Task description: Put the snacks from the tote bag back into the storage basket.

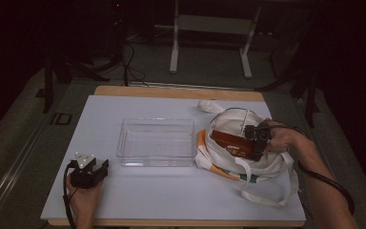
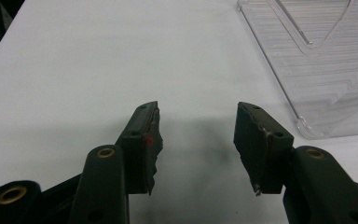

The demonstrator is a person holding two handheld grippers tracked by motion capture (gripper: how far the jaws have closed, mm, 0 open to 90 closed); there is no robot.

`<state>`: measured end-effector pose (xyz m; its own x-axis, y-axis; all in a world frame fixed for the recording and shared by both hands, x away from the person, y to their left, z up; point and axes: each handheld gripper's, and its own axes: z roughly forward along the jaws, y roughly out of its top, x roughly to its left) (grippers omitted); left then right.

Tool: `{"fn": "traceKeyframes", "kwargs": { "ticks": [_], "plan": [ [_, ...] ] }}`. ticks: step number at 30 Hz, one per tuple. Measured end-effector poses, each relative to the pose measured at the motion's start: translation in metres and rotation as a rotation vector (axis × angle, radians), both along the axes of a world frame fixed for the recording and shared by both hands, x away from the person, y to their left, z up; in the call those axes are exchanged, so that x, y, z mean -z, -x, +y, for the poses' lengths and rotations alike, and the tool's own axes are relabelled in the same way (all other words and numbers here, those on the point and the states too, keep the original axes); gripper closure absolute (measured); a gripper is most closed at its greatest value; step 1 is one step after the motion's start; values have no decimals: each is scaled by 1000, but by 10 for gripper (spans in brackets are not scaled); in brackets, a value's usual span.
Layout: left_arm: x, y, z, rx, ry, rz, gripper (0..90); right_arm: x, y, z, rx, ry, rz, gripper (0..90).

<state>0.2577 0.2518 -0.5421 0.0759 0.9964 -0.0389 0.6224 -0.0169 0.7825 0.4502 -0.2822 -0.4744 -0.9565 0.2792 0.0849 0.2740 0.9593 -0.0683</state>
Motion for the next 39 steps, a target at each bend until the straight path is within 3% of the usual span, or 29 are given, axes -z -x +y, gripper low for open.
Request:
{"fn": "traceKeyframes", "kwargs": {
  "ticks": [5, 11, 18, 25, 39],
  "plan": [
    [0, 0, 0, 0, 3, -3, 511, 8, -2, 1, 2, 19, 26, 350],
    [0, 0, 0, 1, 1, -2, 511, -1, 3, 0, -16, 17, 47, 415],
    [0, 0, 0, 1, -1, -2, 511, -5, 6, -3, -25, 39, 22, 433],
    [0, 0, 0, 1, 0, -2, 511, -15, 7, -5, -31, 26, -19, 437],
    [0, 0, 0, -1, -2, -3, 511, -32, 13, -22, -18, 26, -47, 436]
  ]
}}
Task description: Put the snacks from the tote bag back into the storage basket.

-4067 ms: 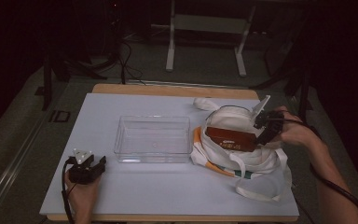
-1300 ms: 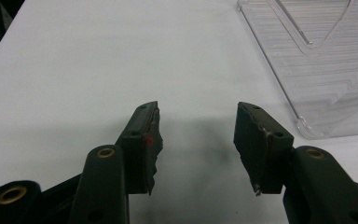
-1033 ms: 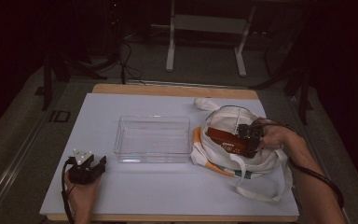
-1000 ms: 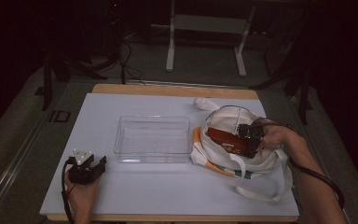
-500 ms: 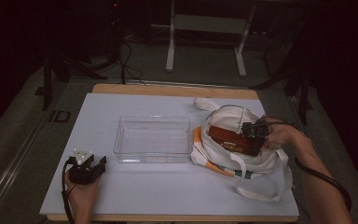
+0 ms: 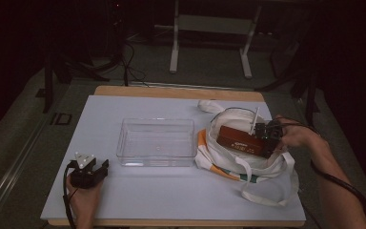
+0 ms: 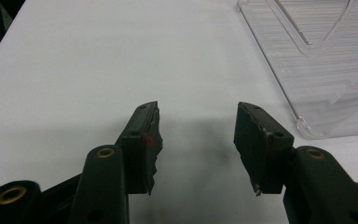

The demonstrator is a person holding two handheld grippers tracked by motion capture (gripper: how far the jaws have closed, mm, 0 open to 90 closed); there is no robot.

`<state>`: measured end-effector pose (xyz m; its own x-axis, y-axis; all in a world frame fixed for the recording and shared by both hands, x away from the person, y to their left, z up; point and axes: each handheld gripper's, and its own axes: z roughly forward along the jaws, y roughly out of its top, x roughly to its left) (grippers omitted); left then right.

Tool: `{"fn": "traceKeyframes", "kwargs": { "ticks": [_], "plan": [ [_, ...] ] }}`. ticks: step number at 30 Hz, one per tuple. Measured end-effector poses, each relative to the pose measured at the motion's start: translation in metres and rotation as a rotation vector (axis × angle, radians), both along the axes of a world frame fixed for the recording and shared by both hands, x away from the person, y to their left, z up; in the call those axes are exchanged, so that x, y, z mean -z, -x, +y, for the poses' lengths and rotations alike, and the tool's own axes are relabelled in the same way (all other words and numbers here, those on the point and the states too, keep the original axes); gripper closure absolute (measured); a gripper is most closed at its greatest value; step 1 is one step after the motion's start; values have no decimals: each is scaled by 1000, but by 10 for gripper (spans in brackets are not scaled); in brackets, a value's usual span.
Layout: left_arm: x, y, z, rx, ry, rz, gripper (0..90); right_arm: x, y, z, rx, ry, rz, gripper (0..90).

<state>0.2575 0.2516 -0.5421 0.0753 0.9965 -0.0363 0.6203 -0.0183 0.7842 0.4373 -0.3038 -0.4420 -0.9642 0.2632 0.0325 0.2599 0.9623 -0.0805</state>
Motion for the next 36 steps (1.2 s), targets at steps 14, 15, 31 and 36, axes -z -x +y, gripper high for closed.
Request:
{"fn": "traceKeyframes", "kwargs": {
  "ticks": [14, 15, 31, 36],
  "plan": [
    [0, 0, 0, 0, -2, -2, 511, -17, 7, -6, -11, 9, -32, 436],
    [0, 0, 0, -1, -2, -2, 511, -17, 7, -6, -17, 7, -33, 436],
    [0, 0, 0, -1, -2, -1, 511, -33, 9, 0, -36, -14, -55, 437],
    [0, 0, 0, -2, -2, 0, 511, -37, 10, 2, -41, -22, -60, 436]
  ]
}}
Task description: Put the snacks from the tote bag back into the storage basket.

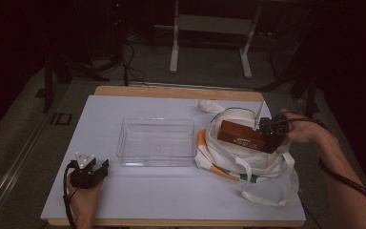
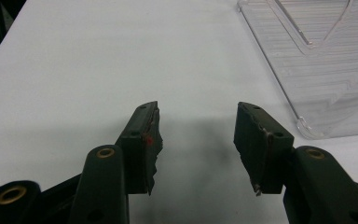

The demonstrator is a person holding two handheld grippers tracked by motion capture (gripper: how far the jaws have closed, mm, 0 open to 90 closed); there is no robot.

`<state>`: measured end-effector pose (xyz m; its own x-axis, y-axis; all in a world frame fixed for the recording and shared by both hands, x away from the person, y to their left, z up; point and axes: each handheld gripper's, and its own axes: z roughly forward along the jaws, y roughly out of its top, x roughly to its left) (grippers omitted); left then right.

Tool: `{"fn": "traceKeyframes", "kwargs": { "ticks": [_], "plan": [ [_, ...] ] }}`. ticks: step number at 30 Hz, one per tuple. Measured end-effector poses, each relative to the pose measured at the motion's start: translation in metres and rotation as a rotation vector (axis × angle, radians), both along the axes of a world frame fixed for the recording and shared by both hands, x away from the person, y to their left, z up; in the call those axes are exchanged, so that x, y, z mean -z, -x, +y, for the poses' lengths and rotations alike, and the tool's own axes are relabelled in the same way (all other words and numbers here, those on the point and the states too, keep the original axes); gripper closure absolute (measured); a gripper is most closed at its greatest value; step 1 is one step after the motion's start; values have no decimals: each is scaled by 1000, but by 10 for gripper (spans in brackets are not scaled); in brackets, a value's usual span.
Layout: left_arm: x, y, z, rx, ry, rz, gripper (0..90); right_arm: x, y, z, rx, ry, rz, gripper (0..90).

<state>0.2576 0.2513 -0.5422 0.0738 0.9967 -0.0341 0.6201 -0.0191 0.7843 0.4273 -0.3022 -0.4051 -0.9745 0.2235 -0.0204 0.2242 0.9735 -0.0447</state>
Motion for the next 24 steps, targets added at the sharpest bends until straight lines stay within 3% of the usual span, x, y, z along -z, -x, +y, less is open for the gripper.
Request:
{"fn": "traceKeyframes", "kwargs": {
  "ticks": [24],
  "plan": [
    [0, 0, 0, 0, -1, -2, 511, -26, 2, 13, -25, -29, -23, 437]
  ]
}}
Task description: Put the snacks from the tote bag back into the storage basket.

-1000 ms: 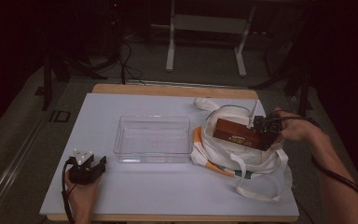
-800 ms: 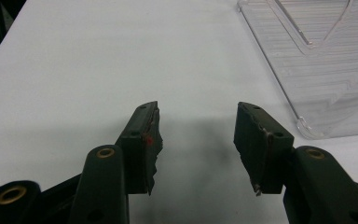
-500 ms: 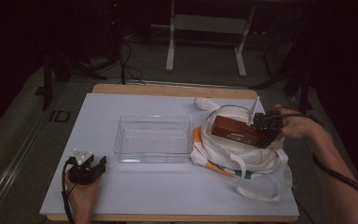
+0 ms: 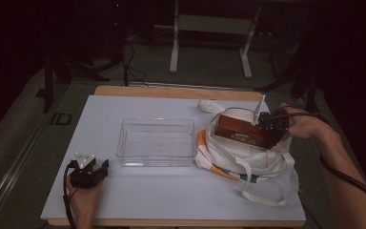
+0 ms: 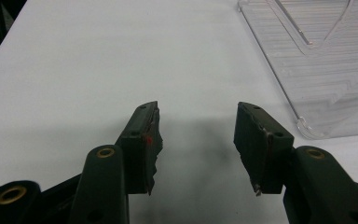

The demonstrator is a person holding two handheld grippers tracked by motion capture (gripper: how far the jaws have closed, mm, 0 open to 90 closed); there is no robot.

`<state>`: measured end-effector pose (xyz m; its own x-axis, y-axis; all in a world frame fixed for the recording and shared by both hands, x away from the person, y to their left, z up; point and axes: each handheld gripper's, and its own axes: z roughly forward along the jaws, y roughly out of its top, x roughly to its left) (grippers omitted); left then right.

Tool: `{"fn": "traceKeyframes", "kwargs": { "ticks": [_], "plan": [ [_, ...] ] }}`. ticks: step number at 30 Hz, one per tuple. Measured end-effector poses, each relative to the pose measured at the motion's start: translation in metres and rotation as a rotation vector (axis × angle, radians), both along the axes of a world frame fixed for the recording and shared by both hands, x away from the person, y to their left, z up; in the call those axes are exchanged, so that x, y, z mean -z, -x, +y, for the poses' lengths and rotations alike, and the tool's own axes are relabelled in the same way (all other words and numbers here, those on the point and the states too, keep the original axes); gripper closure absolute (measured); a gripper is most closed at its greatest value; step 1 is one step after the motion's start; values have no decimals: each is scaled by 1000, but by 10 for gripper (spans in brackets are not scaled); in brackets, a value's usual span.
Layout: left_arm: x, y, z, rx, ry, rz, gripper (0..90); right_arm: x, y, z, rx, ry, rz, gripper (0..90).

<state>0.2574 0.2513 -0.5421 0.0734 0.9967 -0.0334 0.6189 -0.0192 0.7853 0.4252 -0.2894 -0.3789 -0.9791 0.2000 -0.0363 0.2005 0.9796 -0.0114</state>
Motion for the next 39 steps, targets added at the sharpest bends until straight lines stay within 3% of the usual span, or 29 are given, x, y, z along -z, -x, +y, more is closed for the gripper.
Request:
{"fn": "traceKeyframes", "kwargs": {
  "ticks": [18, 39],
  "plan": [
    [0, 0, 0, 1, 1, -2, 511, -19, -2, 25, -36, -22, -19, 437],
    [0, 0, 0, 0, 4, -2, 511, -25, -6, 59, -69, -49, -23, 436]
  ]
}}
